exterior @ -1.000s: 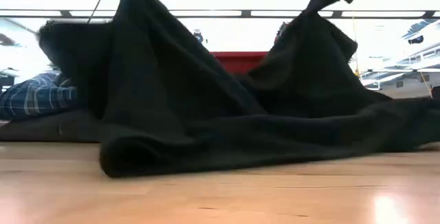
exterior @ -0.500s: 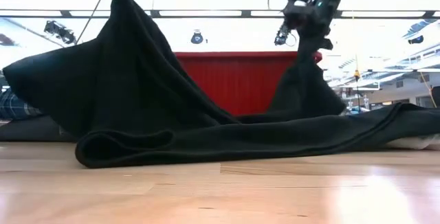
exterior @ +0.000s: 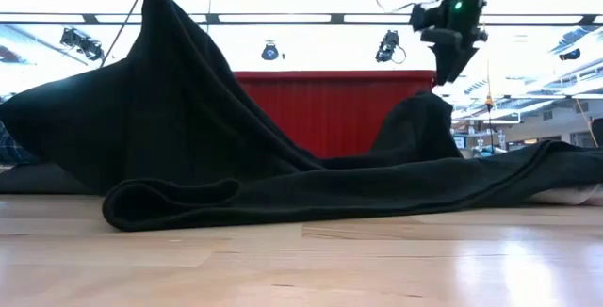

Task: Fold Laundry from Bin
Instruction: Fold the black shirt

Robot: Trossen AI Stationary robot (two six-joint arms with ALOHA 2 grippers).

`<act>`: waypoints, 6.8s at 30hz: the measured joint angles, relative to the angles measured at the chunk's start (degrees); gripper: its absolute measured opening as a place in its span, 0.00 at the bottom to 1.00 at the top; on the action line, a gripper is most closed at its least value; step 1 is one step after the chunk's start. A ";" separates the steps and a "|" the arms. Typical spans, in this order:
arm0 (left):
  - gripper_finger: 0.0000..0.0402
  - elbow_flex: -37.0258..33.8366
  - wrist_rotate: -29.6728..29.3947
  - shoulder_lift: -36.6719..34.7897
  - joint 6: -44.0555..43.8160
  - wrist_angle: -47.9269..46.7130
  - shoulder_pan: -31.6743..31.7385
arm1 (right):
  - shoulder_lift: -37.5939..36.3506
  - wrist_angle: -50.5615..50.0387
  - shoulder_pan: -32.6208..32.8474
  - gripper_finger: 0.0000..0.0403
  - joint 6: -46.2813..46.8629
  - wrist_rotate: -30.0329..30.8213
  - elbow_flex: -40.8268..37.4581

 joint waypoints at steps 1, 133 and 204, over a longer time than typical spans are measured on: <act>0.01 0.00 0.00 0.00 0.00 0.01 0.17 | -1.06 -0.09 0.24 0.58 -0.27 2.45 0.02; 0.00 -10.81 17.29 -21.21 40.10 20.47 -12.26 | -46.14 -21.57 0.56 0.00 28.46 -50.90 7.58; 0.00 -37.57 26.16 -23.76 13.65 51.50 -25.94 | -28.43 52.17 72.29 0.00 75.63 -30.88 -43.03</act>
